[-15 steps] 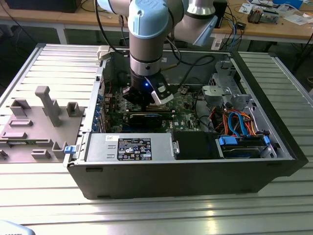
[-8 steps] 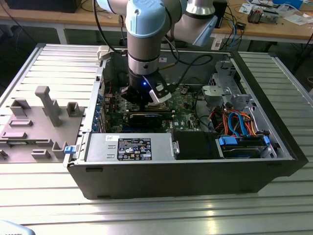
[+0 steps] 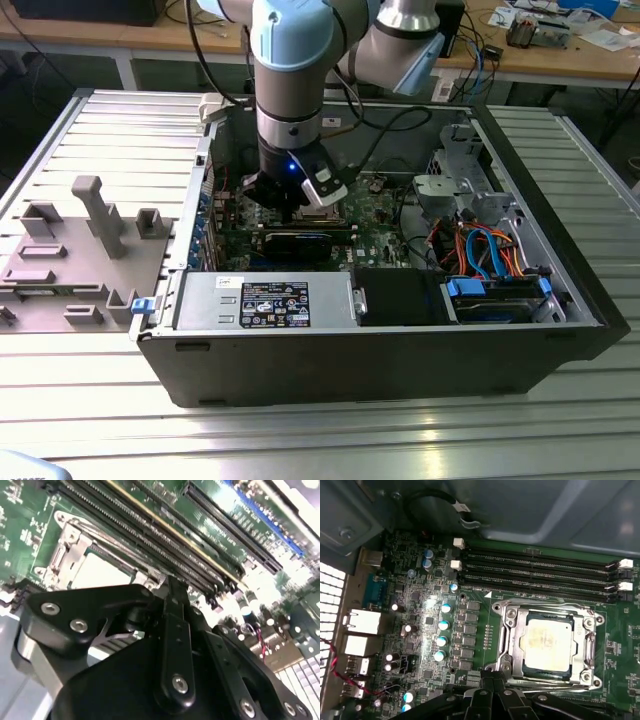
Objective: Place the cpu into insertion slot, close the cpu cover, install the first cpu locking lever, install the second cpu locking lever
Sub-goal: 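Install the second cpu locking lever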
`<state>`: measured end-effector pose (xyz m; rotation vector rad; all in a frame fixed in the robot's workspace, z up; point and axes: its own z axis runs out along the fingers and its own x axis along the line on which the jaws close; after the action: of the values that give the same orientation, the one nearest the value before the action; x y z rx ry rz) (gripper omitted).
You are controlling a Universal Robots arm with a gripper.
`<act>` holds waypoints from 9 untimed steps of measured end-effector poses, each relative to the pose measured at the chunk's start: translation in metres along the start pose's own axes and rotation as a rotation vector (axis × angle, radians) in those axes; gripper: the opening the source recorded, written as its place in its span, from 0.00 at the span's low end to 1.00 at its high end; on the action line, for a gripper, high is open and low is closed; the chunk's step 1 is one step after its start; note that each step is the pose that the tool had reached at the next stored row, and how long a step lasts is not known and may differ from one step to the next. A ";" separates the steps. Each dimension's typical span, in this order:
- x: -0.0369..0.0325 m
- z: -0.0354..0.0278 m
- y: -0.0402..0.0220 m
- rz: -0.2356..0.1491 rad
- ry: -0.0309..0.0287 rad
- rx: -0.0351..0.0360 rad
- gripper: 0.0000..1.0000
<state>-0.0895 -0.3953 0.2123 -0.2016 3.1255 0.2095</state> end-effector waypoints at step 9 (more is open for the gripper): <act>0.0012 -0.0023 -0.0091 -0.011 0.0005 -0.0073 0.11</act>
<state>-0.0894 -0.4047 0.2133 -0.2186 3.1239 0.2208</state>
